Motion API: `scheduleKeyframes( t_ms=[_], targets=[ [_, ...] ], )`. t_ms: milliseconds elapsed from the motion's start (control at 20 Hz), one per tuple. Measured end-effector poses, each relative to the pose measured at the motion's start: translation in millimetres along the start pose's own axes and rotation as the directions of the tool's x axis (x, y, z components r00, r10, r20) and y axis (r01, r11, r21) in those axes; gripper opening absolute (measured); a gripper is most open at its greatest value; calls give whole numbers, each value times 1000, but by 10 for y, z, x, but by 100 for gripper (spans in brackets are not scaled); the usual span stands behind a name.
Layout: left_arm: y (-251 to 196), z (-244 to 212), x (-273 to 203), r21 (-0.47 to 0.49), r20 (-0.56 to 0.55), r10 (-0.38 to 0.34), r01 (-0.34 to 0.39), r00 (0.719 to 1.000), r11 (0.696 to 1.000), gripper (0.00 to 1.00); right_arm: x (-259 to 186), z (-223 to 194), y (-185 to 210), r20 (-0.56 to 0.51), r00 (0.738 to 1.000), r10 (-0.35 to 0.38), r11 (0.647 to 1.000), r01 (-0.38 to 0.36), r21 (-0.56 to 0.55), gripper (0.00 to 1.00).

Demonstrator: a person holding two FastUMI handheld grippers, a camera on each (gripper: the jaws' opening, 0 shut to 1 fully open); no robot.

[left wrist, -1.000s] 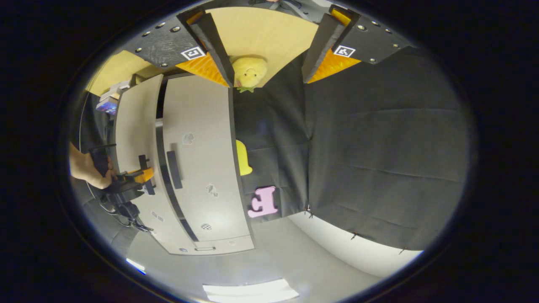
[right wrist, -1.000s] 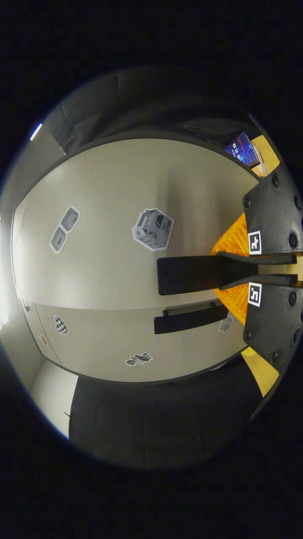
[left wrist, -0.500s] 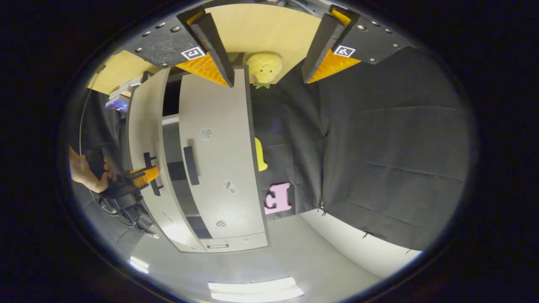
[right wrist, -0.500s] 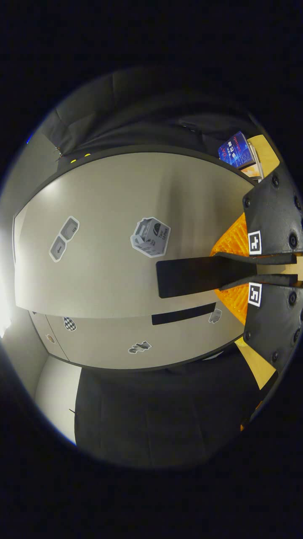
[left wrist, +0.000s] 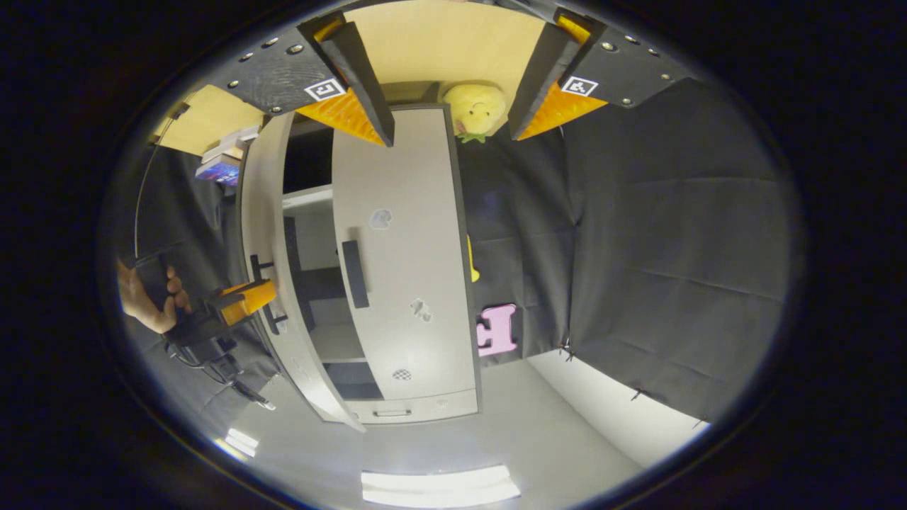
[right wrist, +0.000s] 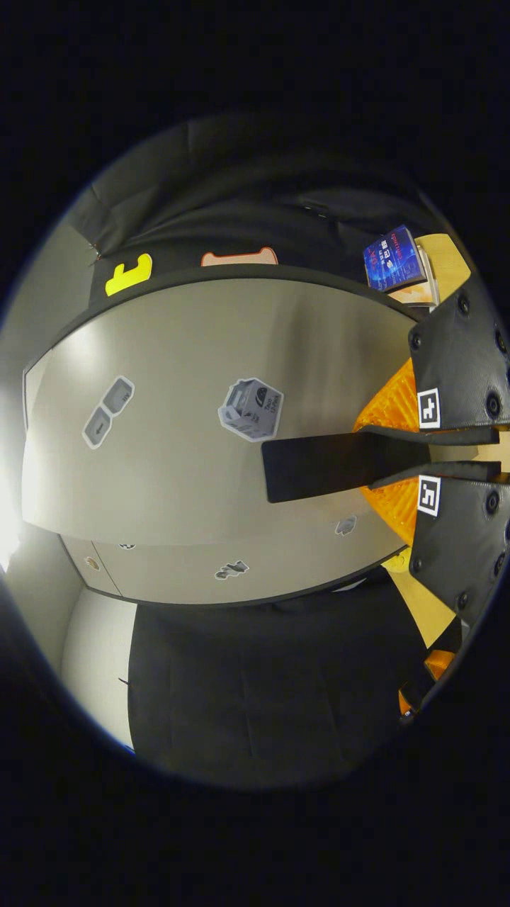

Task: Open the right door of the double-door shoe cabinet with the right hand, and open the left door with the left hand.

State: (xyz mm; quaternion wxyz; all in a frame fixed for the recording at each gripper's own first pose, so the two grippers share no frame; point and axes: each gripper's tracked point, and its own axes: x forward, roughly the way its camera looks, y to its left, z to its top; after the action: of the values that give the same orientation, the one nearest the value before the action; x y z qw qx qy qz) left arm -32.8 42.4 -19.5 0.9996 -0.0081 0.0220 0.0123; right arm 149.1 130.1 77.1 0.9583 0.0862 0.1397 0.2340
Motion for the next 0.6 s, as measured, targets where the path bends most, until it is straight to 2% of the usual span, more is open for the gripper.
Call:
scheduleKeyframes(
  t_ms=[600],
  targets=[
    [-533, 17, 120, 3, 0, -92, 92, 996, 996, 94, -201, -14, -149, -11, 1000, 24, 999, -24, -24, 10]
  ],
)
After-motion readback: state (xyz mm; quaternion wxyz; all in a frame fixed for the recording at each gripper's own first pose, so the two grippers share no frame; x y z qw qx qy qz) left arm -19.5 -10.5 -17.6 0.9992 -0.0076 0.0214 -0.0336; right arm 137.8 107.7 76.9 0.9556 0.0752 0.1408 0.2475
